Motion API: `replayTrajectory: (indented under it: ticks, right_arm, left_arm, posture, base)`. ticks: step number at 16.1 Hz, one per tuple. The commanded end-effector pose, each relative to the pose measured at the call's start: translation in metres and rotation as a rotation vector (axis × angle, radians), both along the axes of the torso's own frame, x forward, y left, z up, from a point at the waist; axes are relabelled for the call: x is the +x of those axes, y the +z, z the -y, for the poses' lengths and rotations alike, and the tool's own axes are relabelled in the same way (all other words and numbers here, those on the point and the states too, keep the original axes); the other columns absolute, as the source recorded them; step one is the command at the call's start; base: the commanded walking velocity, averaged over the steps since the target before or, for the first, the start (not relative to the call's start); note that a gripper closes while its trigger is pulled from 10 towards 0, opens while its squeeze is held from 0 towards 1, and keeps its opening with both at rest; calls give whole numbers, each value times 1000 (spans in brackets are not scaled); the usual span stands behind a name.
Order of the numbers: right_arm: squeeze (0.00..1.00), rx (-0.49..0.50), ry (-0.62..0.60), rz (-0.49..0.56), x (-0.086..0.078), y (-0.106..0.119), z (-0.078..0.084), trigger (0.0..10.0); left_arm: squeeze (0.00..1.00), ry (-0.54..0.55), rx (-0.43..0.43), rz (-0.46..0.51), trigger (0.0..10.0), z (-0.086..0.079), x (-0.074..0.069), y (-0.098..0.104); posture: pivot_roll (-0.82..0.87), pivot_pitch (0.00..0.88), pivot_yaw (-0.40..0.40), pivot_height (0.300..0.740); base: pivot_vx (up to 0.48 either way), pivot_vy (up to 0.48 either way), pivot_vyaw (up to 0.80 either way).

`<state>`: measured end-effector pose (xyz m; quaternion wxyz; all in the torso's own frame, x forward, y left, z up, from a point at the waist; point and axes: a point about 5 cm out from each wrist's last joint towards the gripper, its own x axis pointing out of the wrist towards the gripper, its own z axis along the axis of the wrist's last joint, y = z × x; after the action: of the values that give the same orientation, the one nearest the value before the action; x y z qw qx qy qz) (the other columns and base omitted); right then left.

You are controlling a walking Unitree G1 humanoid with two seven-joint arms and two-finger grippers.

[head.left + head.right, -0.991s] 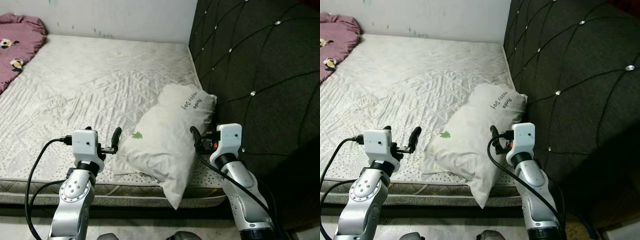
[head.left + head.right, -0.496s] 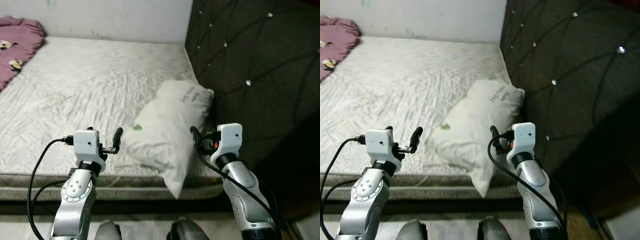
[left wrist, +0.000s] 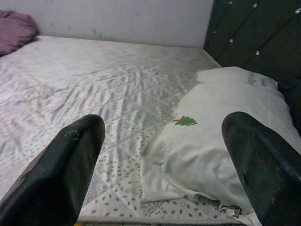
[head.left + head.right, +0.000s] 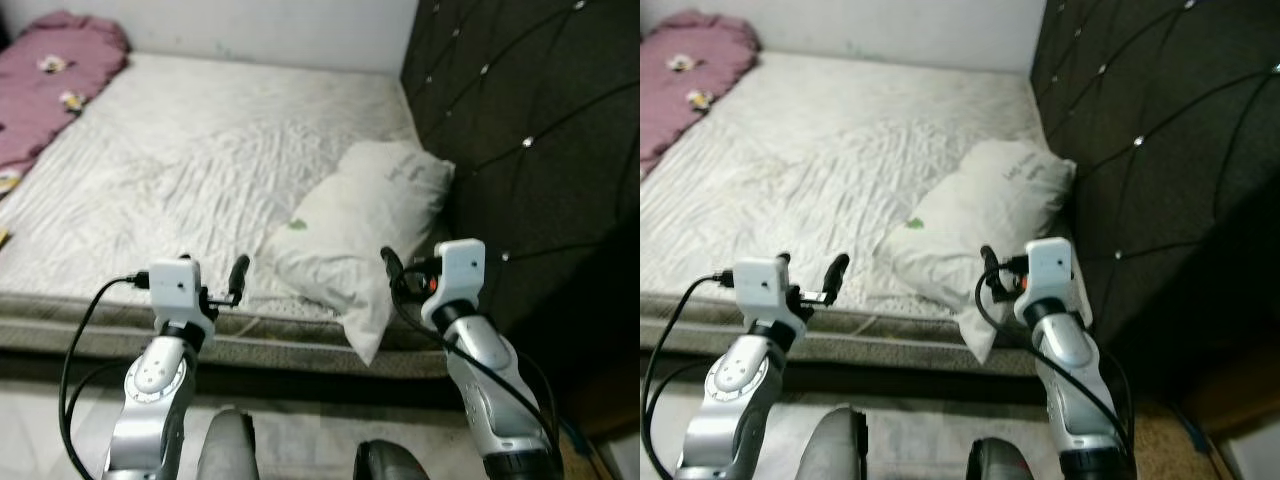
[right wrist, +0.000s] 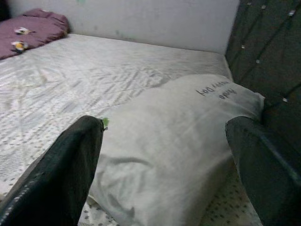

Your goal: Clean up the room

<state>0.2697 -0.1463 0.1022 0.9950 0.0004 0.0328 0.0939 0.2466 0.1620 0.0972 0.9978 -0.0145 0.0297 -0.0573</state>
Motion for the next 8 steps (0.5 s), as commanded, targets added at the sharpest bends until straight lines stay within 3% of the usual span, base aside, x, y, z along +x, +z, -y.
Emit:
replayTrajectory:
  ticks: [1, 8]
  right_arm:
    - [0, -9, -11, 13, 1, 3, 3, 10000]
    - [0, -13, -11, 13, 2, 3, 3, 10000]
  left_arm:
    - [0, -23, -6, 30, 10000, 4, 4, 8]
    - [0, -25, -5, 33, 10000, 2, 5, 9]
  posture:
    - [-45, 0, -70, 674]
    - [-45, 0, -74, 674]
  base:
    - [262, 0, 0]
    - [299, 0, 0]
